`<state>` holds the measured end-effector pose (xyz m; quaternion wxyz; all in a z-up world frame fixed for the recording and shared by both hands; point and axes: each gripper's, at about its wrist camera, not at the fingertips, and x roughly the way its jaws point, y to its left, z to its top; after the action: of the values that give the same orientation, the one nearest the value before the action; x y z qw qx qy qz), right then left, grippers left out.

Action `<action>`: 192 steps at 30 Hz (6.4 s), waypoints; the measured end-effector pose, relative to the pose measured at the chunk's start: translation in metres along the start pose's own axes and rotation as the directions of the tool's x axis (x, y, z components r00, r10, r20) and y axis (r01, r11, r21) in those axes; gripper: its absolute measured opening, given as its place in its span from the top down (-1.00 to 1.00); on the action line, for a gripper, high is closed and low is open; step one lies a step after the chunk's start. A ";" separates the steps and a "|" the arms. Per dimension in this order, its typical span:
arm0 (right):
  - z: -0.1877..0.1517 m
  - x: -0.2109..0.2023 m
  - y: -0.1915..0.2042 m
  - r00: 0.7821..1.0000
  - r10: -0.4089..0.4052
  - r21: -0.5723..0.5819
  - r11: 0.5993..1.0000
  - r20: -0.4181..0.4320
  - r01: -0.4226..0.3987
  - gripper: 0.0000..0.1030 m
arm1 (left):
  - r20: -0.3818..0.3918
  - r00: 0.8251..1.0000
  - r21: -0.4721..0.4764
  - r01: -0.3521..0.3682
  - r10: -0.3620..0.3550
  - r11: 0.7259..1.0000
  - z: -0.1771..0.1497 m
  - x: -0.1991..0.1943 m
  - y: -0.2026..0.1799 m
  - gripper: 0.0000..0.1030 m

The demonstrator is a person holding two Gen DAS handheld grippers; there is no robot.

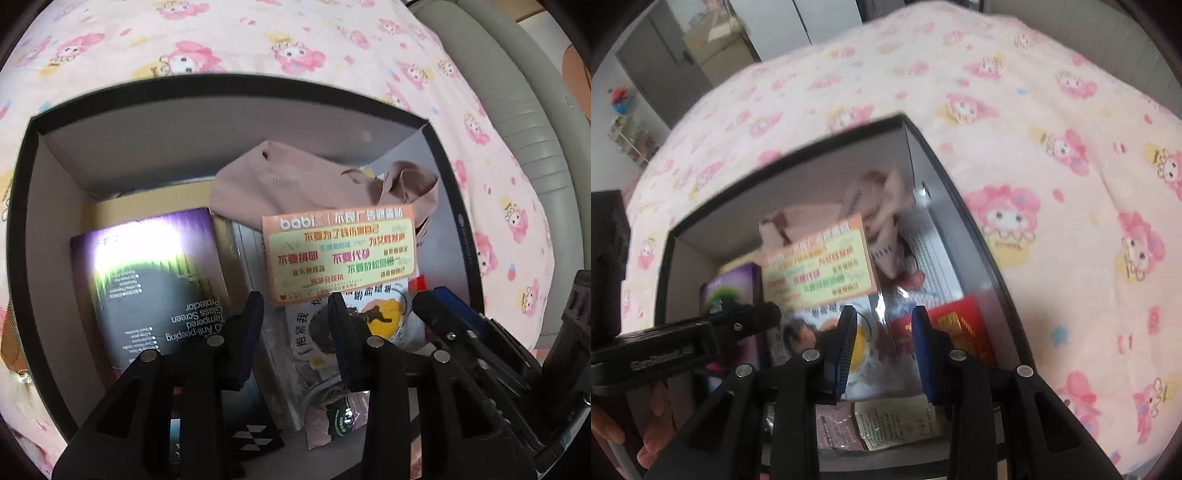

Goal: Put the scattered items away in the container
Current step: 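Lower the card package into the box and open the left gripper, then withdraw the grippers from the box back toward the comb, then reach the left gripper to the comb's white tassel and close it, then grasp the wooden comb body with the right gripper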

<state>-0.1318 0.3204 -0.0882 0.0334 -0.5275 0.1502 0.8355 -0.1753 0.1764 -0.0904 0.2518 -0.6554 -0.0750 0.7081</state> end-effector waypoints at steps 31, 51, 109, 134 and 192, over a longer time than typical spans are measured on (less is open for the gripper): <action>-0.035 -0.105 0.021 0.988 -0.060 -0.026 0.998 0.144 0.064 0.00 | 0.206 0.974 0.231 0.045 -0.094 0.972 -0.056 -0.090 -0.048 0.10; -0.126 -0.124 0.098 0.989 -0.003 -0.138 0.990 0.147 0.024 0.00 | 0.265 0.964 0.204 -0.046 -0.010 0.978 -0.156 -0.142 0.020 0.10; -0.163 0.057 0.254 0.953 0.227 -0.281 0.919 -0.199 -0.278 0.70 | 0.206 0.978 -0.107 0.043 -0.020 0.993 -0.143 -0.078 0.242 0.94; -0.163 0.065 0.266 0.941 0.257 -0.304 0.899 -0.219 -0.316 0.93 | 0.198 0.977 -0.044 0.084 -0.073 0.996 -0.142 -0.073 0.231 0.97; -0.183 0.043 0.182 0.939 0.281 -0.136 0.941 -0.201 -0.311 0.47 | 0.137 0.982 -0.160 0.154 -0.133 0.975 -0.128 -0.062 0.243 0.36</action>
<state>-0.0299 0.0901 -0.1602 -0.1504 -0.5724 0.1604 0.7900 -0.1130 -0.0896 -0.1576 0.2402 -0.6217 -0.1980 0.7187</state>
